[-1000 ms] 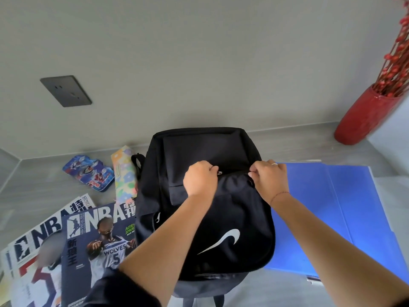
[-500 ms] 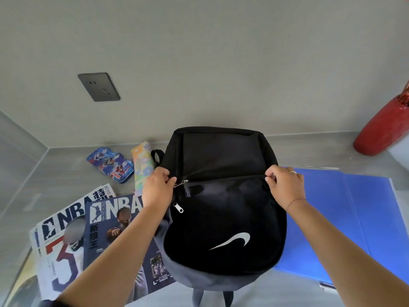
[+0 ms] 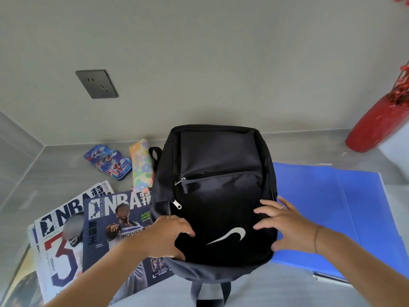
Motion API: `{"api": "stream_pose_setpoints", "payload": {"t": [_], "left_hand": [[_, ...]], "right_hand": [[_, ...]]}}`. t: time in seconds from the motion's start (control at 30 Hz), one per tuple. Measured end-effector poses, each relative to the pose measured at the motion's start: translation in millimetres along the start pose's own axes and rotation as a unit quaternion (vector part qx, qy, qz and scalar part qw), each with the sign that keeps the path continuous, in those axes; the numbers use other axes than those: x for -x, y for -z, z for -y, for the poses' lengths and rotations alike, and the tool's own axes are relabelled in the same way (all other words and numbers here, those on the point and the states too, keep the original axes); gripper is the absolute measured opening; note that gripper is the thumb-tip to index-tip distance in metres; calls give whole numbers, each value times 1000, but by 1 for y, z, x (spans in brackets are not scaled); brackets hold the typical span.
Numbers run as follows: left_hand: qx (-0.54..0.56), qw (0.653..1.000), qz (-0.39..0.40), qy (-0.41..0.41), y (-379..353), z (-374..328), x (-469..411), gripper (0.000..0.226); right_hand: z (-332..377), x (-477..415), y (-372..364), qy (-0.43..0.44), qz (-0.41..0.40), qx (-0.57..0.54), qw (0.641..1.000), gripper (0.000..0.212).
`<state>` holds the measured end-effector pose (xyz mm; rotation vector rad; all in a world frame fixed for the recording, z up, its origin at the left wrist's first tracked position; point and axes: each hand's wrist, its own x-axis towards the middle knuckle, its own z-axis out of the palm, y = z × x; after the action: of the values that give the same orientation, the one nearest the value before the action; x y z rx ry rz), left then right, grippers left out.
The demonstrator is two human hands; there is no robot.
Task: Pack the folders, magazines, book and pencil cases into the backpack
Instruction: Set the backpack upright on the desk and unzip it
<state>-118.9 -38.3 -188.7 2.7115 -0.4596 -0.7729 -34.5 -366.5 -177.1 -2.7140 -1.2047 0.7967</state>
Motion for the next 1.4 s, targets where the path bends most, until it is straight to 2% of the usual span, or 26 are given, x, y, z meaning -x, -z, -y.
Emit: {"api": "stream_pose_setpoints", "payload": {"t": [0.13, 0.23, 0.3, 0.37, 0.43, 0.47, 0.53, 0.57, 0.63, 0.73, 0.8, 0.83, 0.9, 0.97, 1.0, 1.03, 1.1, 1.17, 1.23, 1.33, 1.4], "left_hand": [[-20, 1000, 11, 15, -6, -11, -4, 57], [-22, 999, 13, 24, -7, -13, -2, 61], [-27, 999, 14, 30, -9, -11, 2, 72], [-23, 999, 1, 31, -10, -10, 5, 85], [12, 998, -41, 42, -8, -9, 6, 89], [36, 995, -79, 51, -7, -7, 6, 85], [63, 980, -173, 68, -2, -3, 1, 61], [81, 968, -224, 81, 4, -1, -4, 44], [202, 924, -293, 137, 24, 0, -12, 15], [382, 831, -350, 203, 67, 7, -36, 20], [447, 772, -390, 228, 95, 10, -53, 25], [478, 743, -402, 240, 106, 10, -61, 27], [525, 699, -408, 263, 121, 11, -73, 29], [529, 690, -404, 284, 131, 13, -81, 30], [530, 691, -397, 289, 131, 16, -83, 32], [532, 694, -387, 294, 131, 19, -85, 33], [540, 703, -362, 288, 124, 26, -87, 32], [548, 708, -349, 277, 115, 30, -89, 30], [566, 687, -355, 284, 105, 37, -93, 28], [601, 641, -343, 333, 83, 45, -96, 21], [603, 634, -313, 370, 62, 52, -97, 27]], "right_hand": [[9, -10, -16, -6, -60, 11, 998, 17], [8, -13, -28, -11, -82, -3, 997, 17], [7, -12, -26, -32, -124, -101, 987, 17], [5, -10, -11, -81, -188, -255, 945, 16], [0, -11, 7, -129, -258, -362, 886, 16], [-2, -12, 16, -145, -285, -406, 856, 18], [-11, -20, 31, -148, -322, -501, 789, 26], [-15, -25, 39, -144, -334, -543, 757, 27], [-20, -37, 57, -130, -350, -608, 701, 21], [-25, -59, 92, -113, -375, -662, 639, 9], [-28, -68, 107, -115, -357, -693, 616, 18], [-31, -72, 108, -109, -330, -703, 620, 31], [-32, -69, 103, -86, -281, -669, 683, 47], [-33, -64, 86, -83, -252, -589, 763, 40], [-33, -61, 76, -96, -240, -555, 791, 34], [-35, -61, 66, -118, -238, -538, 800, 30], [-43, -66, 54, -163, -265, -548, 777, 22], [-47, -76, 57, -208, -303, -591, 718, 21], [-48, -90, 63, -254, -333, -608, 675, 27], [-46, -109, 67, -314, -386, -542, 677, 28], [-44, -117, 62, -355, -404, -488, 687, 27]]}}
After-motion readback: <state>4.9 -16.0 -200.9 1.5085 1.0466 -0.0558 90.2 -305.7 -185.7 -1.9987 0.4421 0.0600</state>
